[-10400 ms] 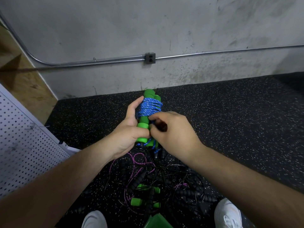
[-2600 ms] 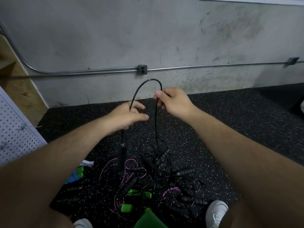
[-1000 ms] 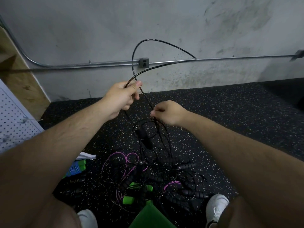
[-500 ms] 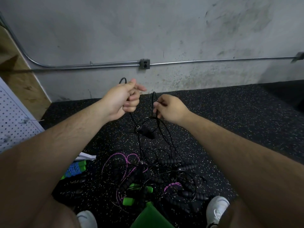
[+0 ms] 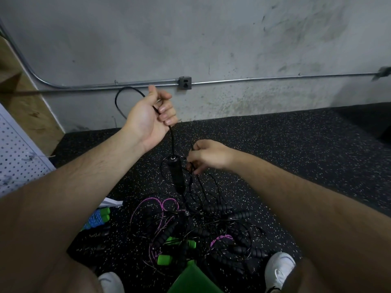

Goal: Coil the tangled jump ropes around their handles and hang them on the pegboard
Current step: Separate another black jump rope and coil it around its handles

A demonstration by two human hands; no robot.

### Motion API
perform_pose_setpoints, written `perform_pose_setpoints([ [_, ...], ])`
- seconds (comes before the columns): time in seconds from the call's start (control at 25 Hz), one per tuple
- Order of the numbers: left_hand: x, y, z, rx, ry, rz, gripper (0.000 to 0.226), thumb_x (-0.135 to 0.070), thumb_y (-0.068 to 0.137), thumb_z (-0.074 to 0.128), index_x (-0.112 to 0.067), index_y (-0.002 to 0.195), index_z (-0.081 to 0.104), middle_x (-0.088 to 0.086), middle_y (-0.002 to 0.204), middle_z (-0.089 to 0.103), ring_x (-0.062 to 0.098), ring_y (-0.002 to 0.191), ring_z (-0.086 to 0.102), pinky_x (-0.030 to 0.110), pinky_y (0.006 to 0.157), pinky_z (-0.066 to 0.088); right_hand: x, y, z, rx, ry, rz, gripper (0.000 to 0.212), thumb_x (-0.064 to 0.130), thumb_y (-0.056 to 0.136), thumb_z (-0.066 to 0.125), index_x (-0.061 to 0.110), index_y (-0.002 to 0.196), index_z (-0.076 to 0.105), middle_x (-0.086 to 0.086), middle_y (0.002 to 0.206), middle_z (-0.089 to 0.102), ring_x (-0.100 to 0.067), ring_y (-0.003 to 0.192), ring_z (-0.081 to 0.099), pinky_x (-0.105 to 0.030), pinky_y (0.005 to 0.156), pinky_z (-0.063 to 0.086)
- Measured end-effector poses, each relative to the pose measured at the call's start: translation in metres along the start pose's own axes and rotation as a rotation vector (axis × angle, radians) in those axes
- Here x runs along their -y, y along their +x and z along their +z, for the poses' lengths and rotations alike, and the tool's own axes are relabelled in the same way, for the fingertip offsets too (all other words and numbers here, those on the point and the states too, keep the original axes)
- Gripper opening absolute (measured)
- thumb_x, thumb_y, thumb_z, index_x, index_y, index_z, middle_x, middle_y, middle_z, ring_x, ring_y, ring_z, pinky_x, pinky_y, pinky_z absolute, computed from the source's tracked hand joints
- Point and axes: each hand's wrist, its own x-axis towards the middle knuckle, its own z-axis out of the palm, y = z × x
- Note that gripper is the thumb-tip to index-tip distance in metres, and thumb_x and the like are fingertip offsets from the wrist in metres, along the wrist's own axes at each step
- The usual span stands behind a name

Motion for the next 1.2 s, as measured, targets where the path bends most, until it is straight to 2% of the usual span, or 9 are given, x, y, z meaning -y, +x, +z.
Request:
perform_pose_setpoints([
  [0.08,0.002,-0.002,-0.001,0.007,0.017,-0.016,0.045,-0.042,0.109,0.032,-0.012,0.082,0.051,-0.004,0.059,0.028,0.009,0.049,0.022,0.023,0.046,0.025,-0.001,0.001,0.001,0.011,-0.009,-0.031,0.017,0.018,0.094,0.069,0.007,0.1,0.058,-0.008,0.089,0.076,-0.027,0.084,0.075,-0.045,0.087,0.06],
  [0.2,0.006,-0.004,0.002,0.035,0.02,-0.045,0.045,-0.042,0.108,0.033,-0.013,0.081,0.052,-0.004,0.06,0.028,0.009,0.049,0.023,0.023,0.047,0.026,0.0,0.002,0.006,-0.041,-0.001,-0.031,0.012,0.012,0.095,0.067,0.006,0.095,0.057,-0.009,0.081,0.074,-0.023,0.074,0.072,-0.035,0.068,0.063],
  [0.4,0.015,-0.008,0.01,0.065,0.08,-0.076,0.045,-0.041,0.109,0.032,-0.013,0.079,0.051,-0.004,0.059,0.026,0.009,0.048,0.022,0.022,0.045,0.025,0.007,0.002,0.011,-0.186,0.019,-0.043,0.004,0.008,0.097,0.061,0.005,0.096,0.058,-0.011,0.078,0.07,-0.014,0.049,0.061,-0.025,0.045,0.052],
  [0.48,0.016,-0.009,0.011,0.081,0.089,-0.078,0.045,-0.041,0.109,0.033,-0.012,0.079,0.051,-0.004,0.059,0.026,0.009,0.048,0.022,0.022,0.045,0.026,0.006,0.004,0.013,-0.177,-0.023,-0.037,0.003,0.006,0.097,0.061,0.005,0.097,0.058,-0.013,0.081,0.071,-0.014,0.049,0.061,-0.027,0.047,0.055],
  [0.6,0.004,-0.01,0.018,0.094,0.0,-0.021,0.044,-0.038,0.109,0.033,-0.013,0.078,0.05,-0.004,0.058,0.026,0.009,0.048,0.02,0.022,0.044,0.025,-0.002,0.004,0.017,-0.092,-0.123,0.034,0.005,0.003,0.097,0.06,0.007,0.099,0.058,-0.016,0.093,0.071,-0.022,0.068,0.069,-0.034,0.058,0.062],
  [0.76,-0.037,-0.009,0.021,0.136,-0.086,0.051,0.041,-0.035,0.108,0.033,-0.015,0.076,0.05,-0.006,0.056,0.024,0.007,0.044,0.018,0.02,0.039,0.019,-0.011,0.0,0.014,-0.104,-0.2,0.085,0.018,0.001,0.095,0.057,0.014,0.083,0.054,-0.005,0.074,0.065,-0.024,0.063,0.066,-0.028,0.047,0.052],
  [0.92,-0.05,-0.009,-0.009,0.088,0.499,-0.035,0.038,-0.037,0.106,0.038,-0.016,0.078,0.053,-0.009,0.05,0.024,0.005,0.038,0.019,0.019,0.033,0.016,-0.01,-0.004,-0.002,-0.24,-0.194,0.038,0.013,0.023,0.098,0.064,0.018,0.086,0.061,-0.001,0.084,0.069,-0.016,0.063,0.065,-0.024,0.05,0.051],
  [1.04,-0.033,-0.011,-0.034,0.064,0.912,-0.223,0.038,-0.036,0.107,0.042,-0.007,0.092,0.061,-0.009,0.051,0.025,0.007,0.038,0.02,0.02,0.032,0.016,0.002,-0.01,-0.017,-0.378,-0.087,-0.087,0.009,0.028,0.098,0.063,0.02,0.096,0.065,0.003,0.091,0.072,-0.012,0.071,0.065,-0.033,0.069,0.061],
  [1.2,-0.012,-0.014,-0.038,0.06,1.066,-0.26,0.028,-0.033,0.101,0.058,-0.01,0.108,0.073,-0.006,0.056,0.028,0.009,0.044,0.021,0.02,0.038,0.016,0.026,-0.017,-0.027,-0.507,0.023,-0.284,0.007,0.027,0.099,0.061,0.023,0.1,0.067,0.006,0.091,0.071,-0.01,0.082,0.067,-0.028,0.069,0.056],
])
